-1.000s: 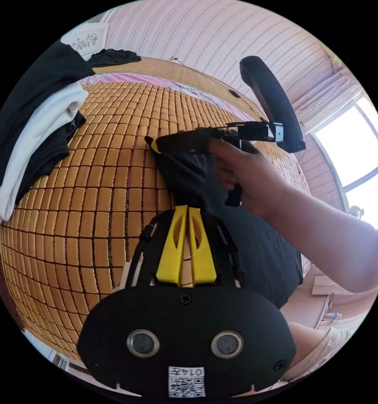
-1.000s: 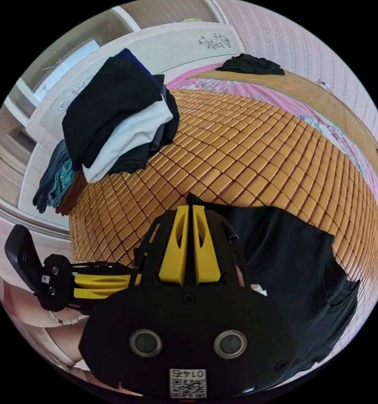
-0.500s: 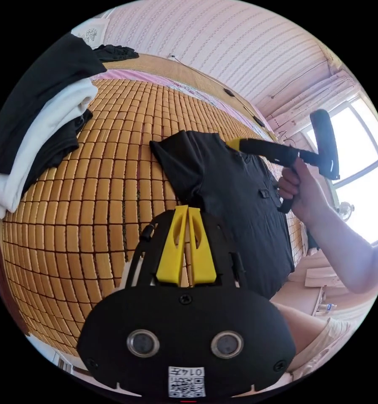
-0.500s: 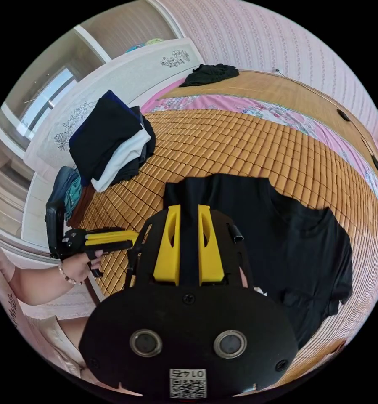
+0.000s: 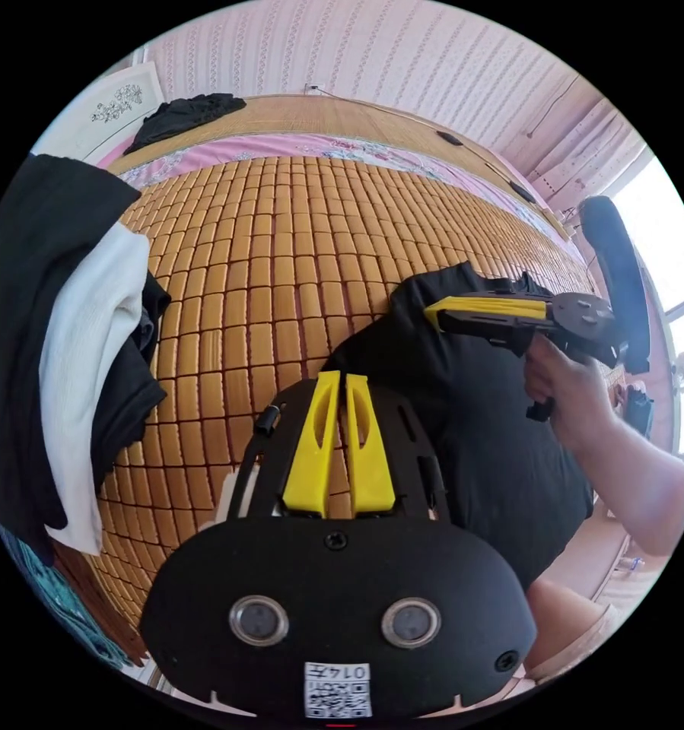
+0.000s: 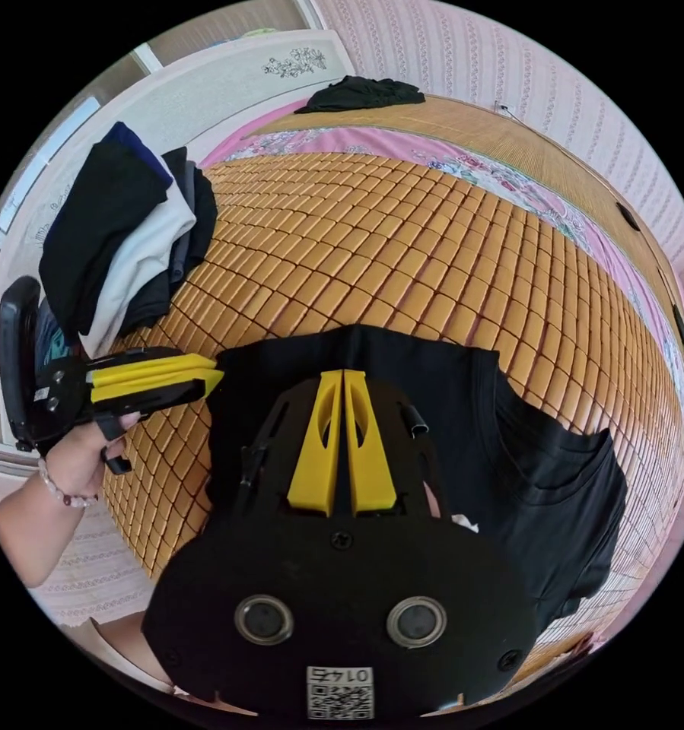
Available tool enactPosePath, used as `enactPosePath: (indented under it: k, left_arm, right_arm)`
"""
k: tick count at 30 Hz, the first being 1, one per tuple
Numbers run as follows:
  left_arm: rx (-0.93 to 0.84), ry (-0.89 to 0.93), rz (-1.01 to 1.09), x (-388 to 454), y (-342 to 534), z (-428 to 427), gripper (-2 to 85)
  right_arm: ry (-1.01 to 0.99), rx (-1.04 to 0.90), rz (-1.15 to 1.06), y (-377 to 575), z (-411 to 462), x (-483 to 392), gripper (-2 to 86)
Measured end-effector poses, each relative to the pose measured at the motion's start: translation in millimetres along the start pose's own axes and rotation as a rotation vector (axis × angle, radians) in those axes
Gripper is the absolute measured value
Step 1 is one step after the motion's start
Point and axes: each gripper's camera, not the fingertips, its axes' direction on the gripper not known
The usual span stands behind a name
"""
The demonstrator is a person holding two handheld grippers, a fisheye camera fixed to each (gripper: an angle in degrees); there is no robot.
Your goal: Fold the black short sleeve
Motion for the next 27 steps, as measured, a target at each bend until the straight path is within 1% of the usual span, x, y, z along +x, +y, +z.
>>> enactPosePath:
  k: [4,7,9,11,12,14,15,17,18,19,20,22,23,27]
  left_arm:
    - [0.016,-0.039,0.030,12,5,3,-0.6]
    - [0.041,-0.022,-0.010,16,6,4,-0.2]
    - [0.045,-0.032,-0.047,17,6,0,-0.1]
    - [0.067,-0.062,-0.058,23,8,-12,-0.2]
    - [0.088,-0.064,-0.014,32,9,-21,-0.3]
    - [0.129,-0.054,0.062,50,11,-36,-0.6]
    - [0.150,-0.026,0.121,64,12,-43,-0.8]
    - [0.160,0.040,0.210,90,10,-47,-0.9]
    - [0.154,0.096,0.275,111,7,-46,-0.9]
    - [0.147,0.150,0.343,134,2,-41,-0.9]
    - [0.145,0.172,0.369,145,-1,-37,-0.9]
    - [0.120,0.234,0.456,195,-19,-16,-0.9]
    - [0.107,0.246,0.477,208,-25,-10,-0.8]
    - [0.093,0.326,0.647,304,-67,23,-0.1]
  right_arm:
    - [0.004,0.008,0.054,6,0,10,-0.9]
    - [-0.023,0.029,0.067,18,-2,14,-0.9]
    - [-0.072,0.061,0.079,33,-11,20,-0.9]
    - [-0.107,0.156,0.122,72,-39,34,-0.9]
    - [-0.111,0.173,0.139,85,-46,38,-0.8]
    - [-0.083,0.195,0.237,144,-72,61,-0.7]
    - [-0.060,0.192,0.270,160,-78,68,-0.7]
    - [0.057,0.155,0.441,227,-99,102,-0.3]
    - [0.082,0.145,0.489,243,-104,111,-0.2]
    - [0.116,0.128,0.586,275,-112,129,0.1]
    - [0.131,0.116,0.668,303,-119,146,0.5]
    - [0.125,0.112,0.762,336,-126,169,1.3]
    - [0.120,0.132,0.795,351,-131,180,2.0]
    - [0.111,0.194,0.814,365,-134,206,4.8]
